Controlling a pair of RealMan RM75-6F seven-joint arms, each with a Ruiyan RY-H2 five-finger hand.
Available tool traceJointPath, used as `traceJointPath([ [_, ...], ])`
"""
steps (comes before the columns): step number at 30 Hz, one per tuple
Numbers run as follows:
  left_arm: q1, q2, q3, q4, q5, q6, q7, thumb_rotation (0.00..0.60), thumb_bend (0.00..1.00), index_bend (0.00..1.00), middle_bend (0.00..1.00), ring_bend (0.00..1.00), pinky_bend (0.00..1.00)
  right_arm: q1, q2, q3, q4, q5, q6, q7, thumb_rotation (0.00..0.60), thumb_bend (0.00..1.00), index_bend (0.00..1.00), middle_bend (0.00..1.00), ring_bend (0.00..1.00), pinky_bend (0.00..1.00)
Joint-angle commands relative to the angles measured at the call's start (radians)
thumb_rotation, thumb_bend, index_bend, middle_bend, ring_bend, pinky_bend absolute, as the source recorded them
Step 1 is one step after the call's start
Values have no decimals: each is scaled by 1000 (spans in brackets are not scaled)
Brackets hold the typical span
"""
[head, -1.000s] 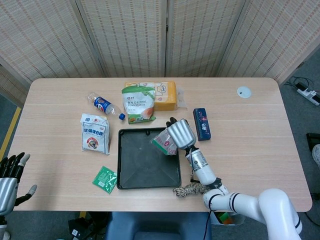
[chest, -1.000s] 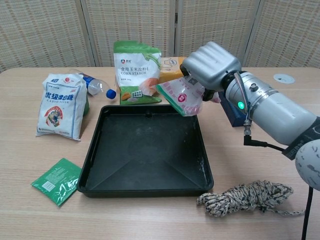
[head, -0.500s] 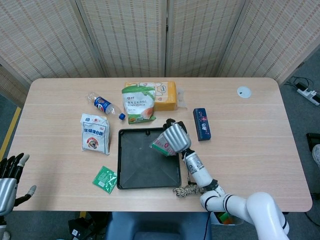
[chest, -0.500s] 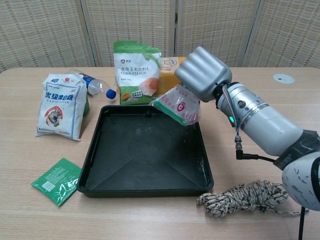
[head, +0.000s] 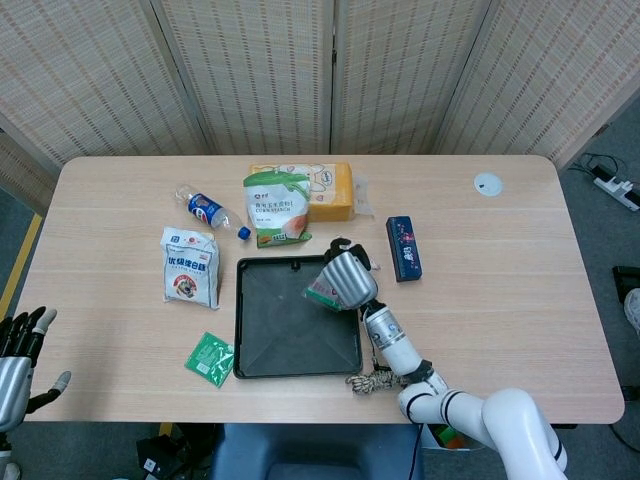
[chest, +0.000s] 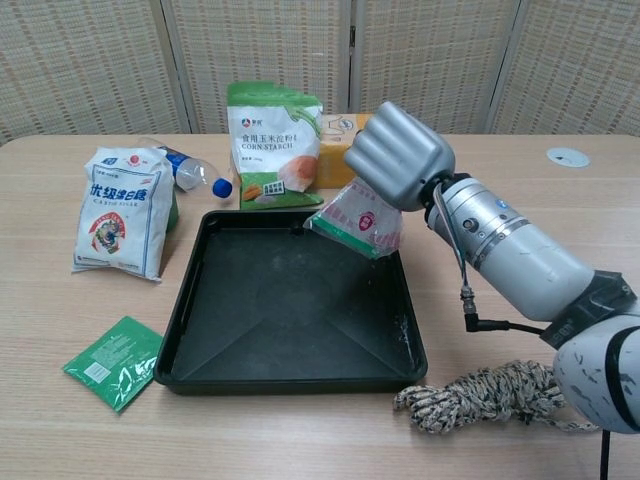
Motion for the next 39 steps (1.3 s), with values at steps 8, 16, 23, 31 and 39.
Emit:
traceJointPath([
  [8, 1, -6, -2, 5, -8, -3, 7, 600, 323, 50, 75, 42, 0, -2, -29, -2, 55, -27, 17, -47, 600, 426, 760, 557, 1000, 923],
  [16, 3, -4, -1, 6, -8, -2, 5, 600, 322, 48, 74, 41, 0, 1, -50, -18, 102, -65, 26, -65, 600, 426, 772, 568, 1000, 923],
  [23, 3, -4, -1, 6, -10, -4, 6, 600, 322, 44, 74, 41, 0, 0, -59, -5, 114, -72, 34, -53, 600, 427, 772, 568, 1000, 923],
  [31, 3, -3, -2, 5, -10, -5, 8, 600, 322, 42, 75, 41, 0, -9, -76, 65, 89, -15, 27, 16, 600, 427, 772, 569, 1000, 923],
  [39, 1, -3, -2, 2, -11, -8, 11, 600, 322, 39, 75, 41, 0, -14, -82, 154, 32, 69, 11, 114, 600, 428, 772, 571, 1000, 923],
])
